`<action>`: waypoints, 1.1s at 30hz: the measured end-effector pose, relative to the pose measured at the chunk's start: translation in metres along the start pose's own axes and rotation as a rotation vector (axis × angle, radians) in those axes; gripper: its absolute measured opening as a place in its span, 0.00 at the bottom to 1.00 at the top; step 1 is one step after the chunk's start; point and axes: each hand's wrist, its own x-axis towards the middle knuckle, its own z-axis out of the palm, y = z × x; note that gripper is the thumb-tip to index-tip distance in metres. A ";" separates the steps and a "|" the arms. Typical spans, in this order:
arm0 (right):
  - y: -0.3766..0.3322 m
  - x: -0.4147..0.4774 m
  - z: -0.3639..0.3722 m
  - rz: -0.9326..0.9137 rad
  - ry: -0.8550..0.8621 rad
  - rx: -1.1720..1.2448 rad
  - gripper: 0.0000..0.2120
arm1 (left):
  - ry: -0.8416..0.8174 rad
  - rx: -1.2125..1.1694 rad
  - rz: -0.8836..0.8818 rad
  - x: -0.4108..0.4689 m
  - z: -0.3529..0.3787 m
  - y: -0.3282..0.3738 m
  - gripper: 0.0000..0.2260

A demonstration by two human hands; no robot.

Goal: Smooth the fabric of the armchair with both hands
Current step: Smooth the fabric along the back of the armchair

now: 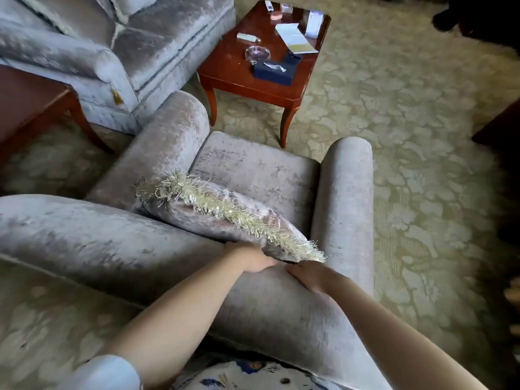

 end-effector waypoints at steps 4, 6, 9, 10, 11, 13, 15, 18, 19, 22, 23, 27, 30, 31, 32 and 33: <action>-0.064 0.004 0.005 -0.118 0.019 -0.057 0.29 | 0.071 -0.003 -0.033 -0.025 -0.010 -0.056 0.42; -0.103 0.008 0.009 -0.146 0.020 -0.037 0.29 | 0.116 -0.036 -0.058 -0.039 -0.015 -0.094 0.42; -0.164 0.016 0.014 -0.186 0.033 0.004 0.30 | 0.177 -0.059 -0.101 -0.054 -0.024 -0.158 0.37; -0.186 0.019 0.016 -0.206 0.033 0.016 0.30 | 0.202 -0.053 -0.113 -0.059 -0.027 -0.181 0.36; -0.209 0.022 0.017 -0.221 0.028 0.025 0.30 | 0.226 -0.031 -0.124 -0.063 -0.030 -0.205 0.35; -0.255 0.030 0.018 -0.265 0.023 0.011 0.32 | 0.253 0.040 -0.140 -0.070 -0.036 -0.251 0.36; -0.304 0.036 0.021 -0.284 0.040 0.008 0.33 | 0.240 0.087 -0.166 -0.078 -0.041 -0.297 0.37; -0.374 0.047 0.031 -0.329 0.088 -0.024 0.28 | 0.247 0.082 -0.184 -0.083 -0.044 -0.359 0.35; -0.394 0.052 0.036 -0.349 0.077 -0.054 0.26 | 0.267 0.081 -0.174 -0.084 -0.046 -0.374 0.33; -0.429 0.062 0.046 -0.323 0.059 -0.019 0.23 | 0.324 0.108 -0.100 -0.082 -0.048 -0.398 0.26; -0.433 0.066 0.048 -0.299 0.065 -0.019 0.22 | 0.336 0.111 -0.083 -0.081 -0.048 -0.400 0.25; -0.429 0.080 0.048 -0.237 0.046 -0.074 0.27 | 0.267 0.069 -0.070 -0.065 -0.054 -0.405 0.26; -0.430 0.088 0.049 -0.207 0.038 -0.038 0.25 | 0.252 0.093 -0.069 -0.054 -0.058 -0.409 0.25; -0.429 0.091 0.049 -0.211 0.036 -0.032 0.25 | 0.256 0.109 -0.060 -0.052 -0.058 -0.410 0.25; -0.429 0.092 0.048 -0.216 0.034 -0.039 0.24 | 0.265 0.113 -0.057 -0.051 -0.057 -0.411 0.25; -0.428 0.093 0.047 -0.228 0.027 -0.045 0.24 | 0.281 0.107 -0.059 -0.049 -0.055 -0.411 0.24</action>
